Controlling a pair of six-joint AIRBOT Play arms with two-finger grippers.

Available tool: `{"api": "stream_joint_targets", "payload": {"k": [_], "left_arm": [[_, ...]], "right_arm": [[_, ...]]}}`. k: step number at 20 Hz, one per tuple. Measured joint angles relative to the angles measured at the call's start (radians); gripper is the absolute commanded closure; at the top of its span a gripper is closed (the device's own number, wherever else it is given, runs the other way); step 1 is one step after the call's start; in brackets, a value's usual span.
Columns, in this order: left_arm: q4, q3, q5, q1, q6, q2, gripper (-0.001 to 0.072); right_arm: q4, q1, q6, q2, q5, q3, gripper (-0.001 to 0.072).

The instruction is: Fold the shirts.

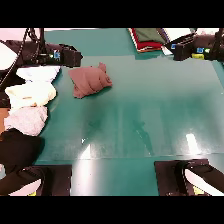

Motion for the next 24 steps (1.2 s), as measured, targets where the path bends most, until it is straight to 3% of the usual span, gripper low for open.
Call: {"api": "stream_joint_targets", "payload": {"k": [11, 12, 13, 17, 24], "left_arm": [[-0.002, -0.001, 0.014, 0.0, 0.0, 0.0, 0.0661], [0.002, -0.001, 0.034, 0.0, 0.0, -0.001, 0.0356], [0.015, -0.001, 0.058, 0.0, 0.0, -0.003, 0.01], [0.078, -0.002, 0.101, 0.029, -0.042, -0.085, 0.0096], [0.099, -0.003, 0.059, 0.07, -0.106, -0.435, 0.0096]], "right_arm": [[0.002, 0.0, 0.0, -0.003, 0.0, -0.001, 0.0693], [0.002, 0.0, 0.0, -0.003, 0.0, -0.001, 0.0693], [0.002, 0.0, 0.0, -0.003, 0.0, -0.001, 0.0693], [0.004, 0.0, 0.0, -0.003, 0.0, -0.001, 0.0693], [0.017, 0.0, 0.0, -0.003, -0.006, -0.001, 0.0693]]}}
